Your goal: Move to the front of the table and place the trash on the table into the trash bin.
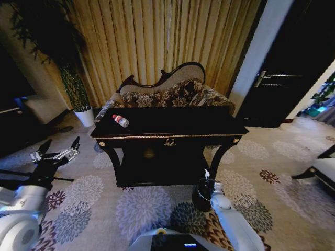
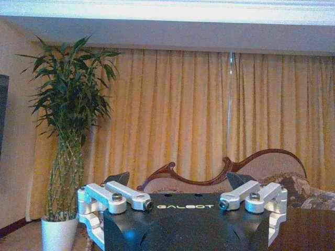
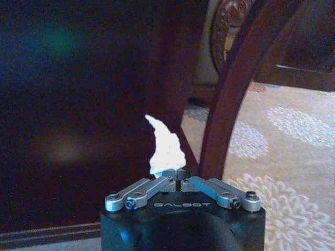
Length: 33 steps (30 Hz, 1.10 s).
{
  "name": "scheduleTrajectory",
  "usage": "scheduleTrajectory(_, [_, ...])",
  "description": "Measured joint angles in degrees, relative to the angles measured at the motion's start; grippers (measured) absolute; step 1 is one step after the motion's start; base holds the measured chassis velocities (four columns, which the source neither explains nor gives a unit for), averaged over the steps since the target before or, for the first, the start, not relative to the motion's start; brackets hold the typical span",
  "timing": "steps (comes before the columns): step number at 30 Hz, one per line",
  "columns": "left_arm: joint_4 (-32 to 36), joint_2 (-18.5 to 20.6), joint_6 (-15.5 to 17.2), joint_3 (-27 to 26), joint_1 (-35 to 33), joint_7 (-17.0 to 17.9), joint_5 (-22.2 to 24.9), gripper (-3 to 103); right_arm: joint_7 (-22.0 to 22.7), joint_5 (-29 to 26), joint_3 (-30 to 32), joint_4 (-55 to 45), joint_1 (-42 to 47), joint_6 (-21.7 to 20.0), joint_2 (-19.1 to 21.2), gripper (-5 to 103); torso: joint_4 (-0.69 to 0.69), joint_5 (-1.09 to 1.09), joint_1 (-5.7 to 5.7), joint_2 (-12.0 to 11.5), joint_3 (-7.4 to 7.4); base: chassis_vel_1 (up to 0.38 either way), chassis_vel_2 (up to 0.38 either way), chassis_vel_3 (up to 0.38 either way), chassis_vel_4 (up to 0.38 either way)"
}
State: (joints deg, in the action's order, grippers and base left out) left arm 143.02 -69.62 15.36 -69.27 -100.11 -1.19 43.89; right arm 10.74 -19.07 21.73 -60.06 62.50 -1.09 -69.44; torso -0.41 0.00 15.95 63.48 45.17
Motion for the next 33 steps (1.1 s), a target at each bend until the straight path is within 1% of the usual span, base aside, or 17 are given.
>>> scheduleTrajectory(7, [0.07,0.02,0.01,0.0,-0.14,-0.02,0.0,100,0.01,0.42,0.44,3.52,-1.48,0.34,0.29,0,0.0,0.0,0.0,0.0,0.0,0.0,0.0,0.0,0.0])
scheduleTrajectory(18, [0.01,0.13,-0.09,-0.54,-0.52,-0.15,0.04,100,0.01,0.39,0.61,3.13,-1.66,0.37,0.65,0,0.0,-0.01,0.0,0.0,0.0,0.0,0.0,0.0,0.0])
scheduleTrajectory(19, [-0.02,0.16,-0.19,-0.59,-0.52,-0.16,0.06,100,0.01,0.56,0.74,2.96,-1.55,0.36,0.79,-3,0.0,0.0,0.0,0.0,0.0,0.0,0.0,0.0,0.0])
scheduleTrajectory(20, [-0.02,0.16,-0.19,-0.59,-0.52,-0.16,0.06,100,0.01,0.56,0.74,2.96,-1.55,0.36,0.79,-3,0.0,0.0,0.0,0.0,0.0,0.0,0.0,0.0,0.0])
scheduleTrajectory(22, [-0.1,0.17,-0.38,-0.59,-0.44,-0.17,0.06,100,0.01,0.92,0.88,2.89,-1.33,0.29,1.11,7,0.0,0.0,0.0,0.01,0.0,0.0,0.0,0.0,0.0])
scheduleTrajectory(23, [-0.1,0.17,-0.38,-0.59,-0.44,-0.17,0.06,100,0.01,0.92,0.88,2.89,-1.33,0.29,1.11,7,0.0,0.0,0.0,0.01,0.0,0.0,0.0,0.0,0.0])
scheduleTrajectory(24, [-0.16,0.15,-0.42,-0.53,-0.32,-0.17,0.06,100,0.01,0.97,0.92,2.72,-1.04,0.23,1.3,18,0.0,0.0,0.0,0.0,0.0,0.0,0.0,0.0,0.0])
scheduleTrajectory(25, [-0.17,0.12,-0.43,-0.48,-0.29,-0.17,0.06,100,0.01,0.97,0.94,2.65,-0.9,0.21,1.37,18,0.0,0.0,0.0,0.0,0.0,0.0,0.0,0.0,0.0])
scheduleTrajectory(26, [-0.17,0.04,-0.46,-0.43,-0.27,-0.17,0.06,100,0.01,0.97,0.99,2.55,-0.73,0.18,1.48,23,0.0,0.0,0.0,0.0,0.0,0.0,0.0,0.0,0.0])
scheduleTrajectory(27, [-0.17,0.04,-0.46,-0.43,-0.27,-0.17,0.06,100,0.01,0.97,0.99,2.55,-0.73,0.18,1.48,23,0.0,0.0,0.0,0.0,0.0,0.0,0.0,0.0,0.0])
scheduleTrajectory(30, [-0.17,-0.07,-0.69,-0.38,-0.3,-0.19,0.06,100,0.01,0.88,1.23,2.43,-0.63,0.14,1.54,39,0.0,0.0,0.0,0.0,0.0,0.0,0.0,0.0,0.0])
scheduleTrajectory(31, [-0.17,-0.07,-0.69,-0.38,-0.3,-0.19,0.06,100,0.01,0.88,1.23,2.43,-0.63,0.14,1.54,39,0.0,0.0,0.0,0.0,0.0,0.0,0.0,0.0,0.0])
scheduleTrajectory(33, [-0.16,-0.13,-0.97,-0.46,-0.46,-0.2,0.06,100,0.02,0.87,1.28,2.1,-0.58,0.13,1.54,50,0.0,0.0,0.0,0.01,0.0,0.0,0.0,0.0,0.0])
